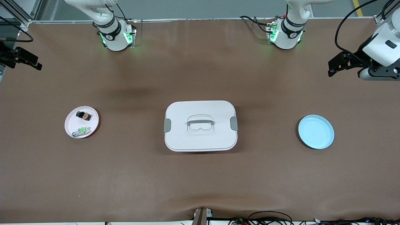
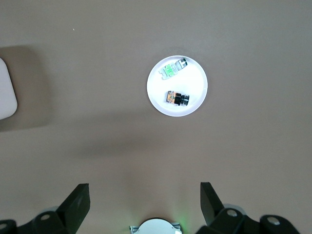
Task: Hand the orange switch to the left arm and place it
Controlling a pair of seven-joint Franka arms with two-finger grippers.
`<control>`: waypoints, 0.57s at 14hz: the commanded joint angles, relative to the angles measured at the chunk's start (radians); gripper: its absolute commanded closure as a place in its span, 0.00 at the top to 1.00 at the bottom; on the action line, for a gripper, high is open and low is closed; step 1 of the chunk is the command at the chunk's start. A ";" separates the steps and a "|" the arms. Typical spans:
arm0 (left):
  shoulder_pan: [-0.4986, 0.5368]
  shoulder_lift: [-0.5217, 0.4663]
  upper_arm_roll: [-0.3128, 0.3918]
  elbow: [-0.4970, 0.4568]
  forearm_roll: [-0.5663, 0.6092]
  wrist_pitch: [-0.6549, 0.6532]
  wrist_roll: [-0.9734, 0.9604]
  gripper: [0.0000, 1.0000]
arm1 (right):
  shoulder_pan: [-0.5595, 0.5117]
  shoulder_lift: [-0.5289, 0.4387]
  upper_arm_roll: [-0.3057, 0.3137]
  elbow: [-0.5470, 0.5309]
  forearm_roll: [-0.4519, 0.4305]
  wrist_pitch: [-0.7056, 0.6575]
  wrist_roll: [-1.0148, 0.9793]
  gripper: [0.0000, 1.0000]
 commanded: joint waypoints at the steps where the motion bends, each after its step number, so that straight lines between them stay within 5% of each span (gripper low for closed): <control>1: 0.000 0.004 0.001 0.016 0.008 -0.008 0.010 1.00 | 0.004 -0.009 0.002 0.009 -0.011 -0.011 0.004 1.00; 8: 0.003 0.006 0.001 0.022 0.011 -0.008 0.012 1.00 | 0.004 -0.007 0.002 0.009 -0.011 -0.011 0.004 1.00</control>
